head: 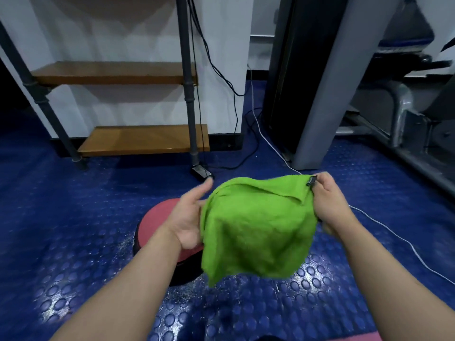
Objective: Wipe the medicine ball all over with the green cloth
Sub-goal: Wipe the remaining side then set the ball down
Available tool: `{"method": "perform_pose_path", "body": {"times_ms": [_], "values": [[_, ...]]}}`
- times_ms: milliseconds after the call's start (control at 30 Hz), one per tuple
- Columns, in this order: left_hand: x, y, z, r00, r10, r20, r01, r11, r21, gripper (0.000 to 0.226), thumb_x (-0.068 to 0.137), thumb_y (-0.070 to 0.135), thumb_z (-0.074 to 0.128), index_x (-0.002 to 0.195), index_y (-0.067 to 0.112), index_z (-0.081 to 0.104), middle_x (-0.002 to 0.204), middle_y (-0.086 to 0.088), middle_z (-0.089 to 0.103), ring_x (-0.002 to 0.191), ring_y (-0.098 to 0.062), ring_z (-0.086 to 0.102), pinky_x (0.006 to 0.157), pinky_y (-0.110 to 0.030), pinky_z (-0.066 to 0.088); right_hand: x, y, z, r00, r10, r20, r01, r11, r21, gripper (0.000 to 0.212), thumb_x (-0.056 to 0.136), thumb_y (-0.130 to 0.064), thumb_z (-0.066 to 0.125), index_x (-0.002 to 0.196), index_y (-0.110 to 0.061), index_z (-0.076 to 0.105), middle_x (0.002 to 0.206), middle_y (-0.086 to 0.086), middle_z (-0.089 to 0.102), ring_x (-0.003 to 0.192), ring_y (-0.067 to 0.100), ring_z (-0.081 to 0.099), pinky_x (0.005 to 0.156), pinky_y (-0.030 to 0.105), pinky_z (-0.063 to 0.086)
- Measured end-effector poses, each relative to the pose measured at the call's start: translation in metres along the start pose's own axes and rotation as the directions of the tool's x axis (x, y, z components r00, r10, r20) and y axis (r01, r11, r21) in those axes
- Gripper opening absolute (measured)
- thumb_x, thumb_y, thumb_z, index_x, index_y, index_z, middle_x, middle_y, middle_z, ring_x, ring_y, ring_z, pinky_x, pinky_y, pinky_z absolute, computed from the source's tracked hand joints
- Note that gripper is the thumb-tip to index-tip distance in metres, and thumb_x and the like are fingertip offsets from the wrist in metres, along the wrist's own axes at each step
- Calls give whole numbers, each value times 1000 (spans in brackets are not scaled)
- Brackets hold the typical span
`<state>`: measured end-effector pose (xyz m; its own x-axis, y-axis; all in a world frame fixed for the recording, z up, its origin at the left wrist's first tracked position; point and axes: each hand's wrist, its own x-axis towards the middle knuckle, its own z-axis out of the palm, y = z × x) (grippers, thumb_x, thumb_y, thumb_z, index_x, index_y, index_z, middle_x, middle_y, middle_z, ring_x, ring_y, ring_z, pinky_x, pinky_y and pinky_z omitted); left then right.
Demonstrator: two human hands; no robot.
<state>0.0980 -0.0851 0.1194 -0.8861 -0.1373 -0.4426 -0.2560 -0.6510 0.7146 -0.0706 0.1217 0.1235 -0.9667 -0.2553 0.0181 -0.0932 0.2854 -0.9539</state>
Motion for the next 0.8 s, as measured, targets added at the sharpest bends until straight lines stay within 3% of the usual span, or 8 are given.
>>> {"method": "perform_pose_path", "body": {"times_ms": [100,167,233,333,433,533,700,800], "values": [[21,-35,5,993,96,65,-69,942,-327,88,50,63,86,112,1,73,126,-25,64,111,-40,65,96,-54,51,13,25,-28,926,314,208,-358,906,226,24,93,0,41,77,-8,57,64,13,56,54,21,52,51,28,46],[36,-64,13,989,49,139,1,942,-336,89,33,47,98,105,0,75,115,-24,69,101,-38,69,87,-53,56,20,49,-48,817,480,321,-568,767,298,7,84,-9,65,86,-3,61,68,14,64,55,21,61,49,28,54],[48,-86,19,983,-94,160,129,965,-227,67,42,25,97,98,-5,76,100,-25,73,84,-35,73,71,-46,61,26,72,-69,780,504,371,-624,670,402,28,74,-19,76,92,-5,60,79,16,65,64,23,64,55,33,57],[75,-99,22,967,-241,-78,245,968,48,27,87,-1,60,110,-11,68,99,-25,72,79,-32,74,65,-41,62,31,98,-93,814,418,404,-572,699,430,27,75,-2,68,96,-10,53,92,18,62,68,24,66,60,36,58],[104,-100,21,936,-49,-349,120,975,185,27,94,-13,48,117,-12,61,98,-24,72,77,-30,72,58,-38,61,31,116,-98,848,442,293,-501,848,172,32,80,21,54,105,0,58,95,20,62,73,24,63,55,25,56],[116,-91,22,846,226,-483,-51,936,350,29,88,-12,60,113,1,56,96,-20,70,73,-28,69,63,-41,61,41,129,-98,904,371,213,-368,928,-59,41,71,17,70,107,-2,64,99,18,66,79,24,62,65,25,52],[115,-72,17,866,431,-253,-230,793,564,61,89,-6,66,125,39,47,91,-15,75,78,-28,72,74,-42,60,56,129,-96,979,165,118,-104,907,-408,28,71,-13,84,91,-27,70,82,-4,64,76,14,57,74,27,44],[115,-68,12,883,447,-142,-222,665,713,59,85,-3,71,134,25,56,89,-3,77,80,-12,73,76,-25,58,65,124,-98,993,107,57,-72,901,-429,17,76,-15,80,89,-22,71,80,0,65,77,17,57,72,27,42]]}}
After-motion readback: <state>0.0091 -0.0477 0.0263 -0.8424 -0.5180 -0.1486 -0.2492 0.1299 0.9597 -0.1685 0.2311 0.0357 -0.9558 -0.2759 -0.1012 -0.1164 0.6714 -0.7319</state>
